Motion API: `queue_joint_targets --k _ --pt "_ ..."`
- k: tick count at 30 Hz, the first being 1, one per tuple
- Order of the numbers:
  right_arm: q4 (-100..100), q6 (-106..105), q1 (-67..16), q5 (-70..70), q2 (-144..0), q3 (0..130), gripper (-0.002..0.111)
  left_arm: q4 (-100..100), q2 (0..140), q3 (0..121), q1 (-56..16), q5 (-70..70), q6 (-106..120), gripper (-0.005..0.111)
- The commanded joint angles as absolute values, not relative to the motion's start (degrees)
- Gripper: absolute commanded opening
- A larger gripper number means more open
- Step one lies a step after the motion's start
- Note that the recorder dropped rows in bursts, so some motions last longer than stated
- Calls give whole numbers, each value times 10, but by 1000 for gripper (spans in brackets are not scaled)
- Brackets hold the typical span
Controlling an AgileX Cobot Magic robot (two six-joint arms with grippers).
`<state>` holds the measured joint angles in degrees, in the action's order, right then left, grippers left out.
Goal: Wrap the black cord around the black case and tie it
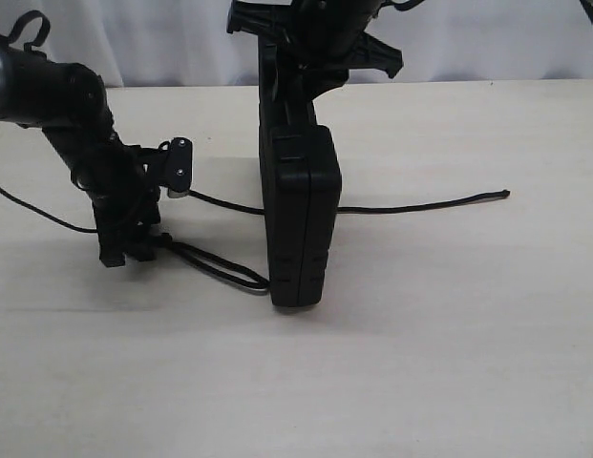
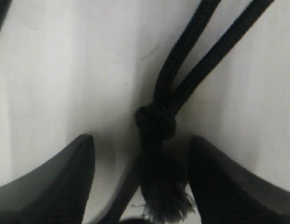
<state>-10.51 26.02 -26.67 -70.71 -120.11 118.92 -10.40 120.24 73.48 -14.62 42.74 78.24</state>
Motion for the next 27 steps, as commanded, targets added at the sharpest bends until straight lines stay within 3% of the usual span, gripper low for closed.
queue_joint_targets --k 1,12,27 --pt "-115 263 -268 -700 -1195 1192 4 -101 1208 734 -147 401 794 48" --pt "-115 263 -268 -700 -1195 1192 4 -111 1219 734 -147 454 781 1" --pt "-115 263 -268 -700 -1195 1192 4 -168 1121 734 -135 451 686 0"
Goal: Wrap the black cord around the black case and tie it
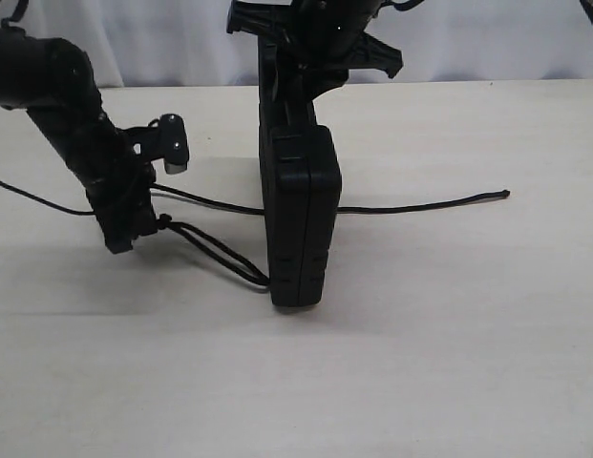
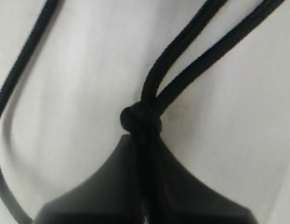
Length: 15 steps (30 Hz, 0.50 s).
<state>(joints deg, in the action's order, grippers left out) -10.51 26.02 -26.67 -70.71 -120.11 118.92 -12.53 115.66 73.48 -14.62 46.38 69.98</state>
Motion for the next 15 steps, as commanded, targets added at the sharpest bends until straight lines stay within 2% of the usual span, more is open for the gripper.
queue_joint_targets --k 1,9,15 --pt "-115 263 -268 -700 -1195 1192 4 -181 1113 734 -129 446 686 0" --pt "-115 263 -268 -700 -1195 1192 4 -299 1078 734 -48 453 687 0" --pt "-115 263 -268 -700 -1195 1192 4 -412 1077 734 -5 525 772 0"
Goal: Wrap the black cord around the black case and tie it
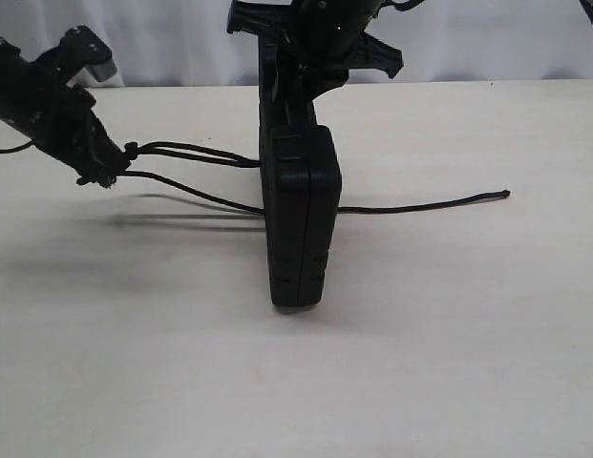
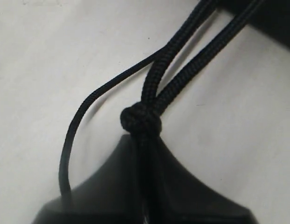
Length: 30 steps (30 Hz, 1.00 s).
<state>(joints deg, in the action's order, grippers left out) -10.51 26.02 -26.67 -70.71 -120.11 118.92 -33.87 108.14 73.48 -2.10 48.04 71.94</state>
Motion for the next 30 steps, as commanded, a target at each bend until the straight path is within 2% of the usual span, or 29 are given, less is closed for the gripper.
queue_joint_targets --k 1,11,17,23,30 --pt "-115 263 -268 -700 -1195 1192 4 -428 1077 734 0 536 788 0" --pt "-115 263 -268 -700 -1195 1192 4 -459 1068 734 22 621 861 0" --pt "-115 263 -268 -700 -1195 1192 4 -628 1050 734 79 700 926 0" --pt "-115 263 -268 -700 -1195 1192 4 -591 1050 687 77 664 957 0" --pt "-115 263 -268 -700 -1195 1192 4 -594 1050 668 27 648 1047 0"
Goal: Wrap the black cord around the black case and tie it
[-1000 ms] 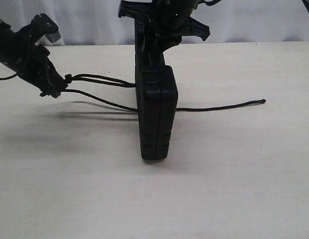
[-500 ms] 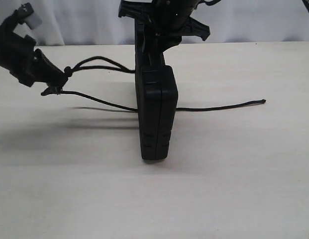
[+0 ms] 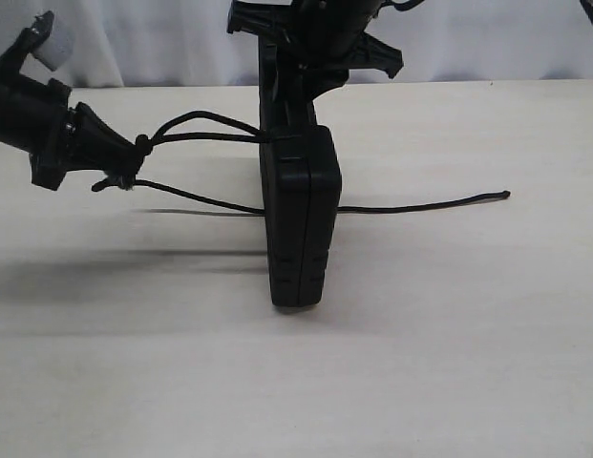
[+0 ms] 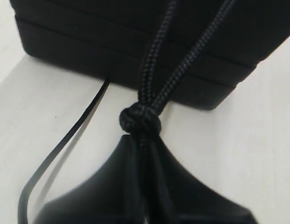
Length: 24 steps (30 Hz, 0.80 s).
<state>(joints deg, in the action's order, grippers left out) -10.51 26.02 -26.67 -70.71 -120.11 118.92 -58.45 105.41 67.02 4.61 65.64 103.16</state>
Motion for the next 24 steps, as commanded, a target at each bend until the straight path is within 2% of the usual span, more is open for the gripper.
queue_joint_targets --k 1,14,24 --pt "-115 263 -268 -700 -1195 1192 4 -594 1050 668 23 645 1047 0" --pt "-115 263 -268 -700 -1195 1192 4 -650 1050 668 16 648 1050 0" --pt "-115 263 -268 -700 -1195 1192 4 -547 1050 668 -51 558 1047 0"
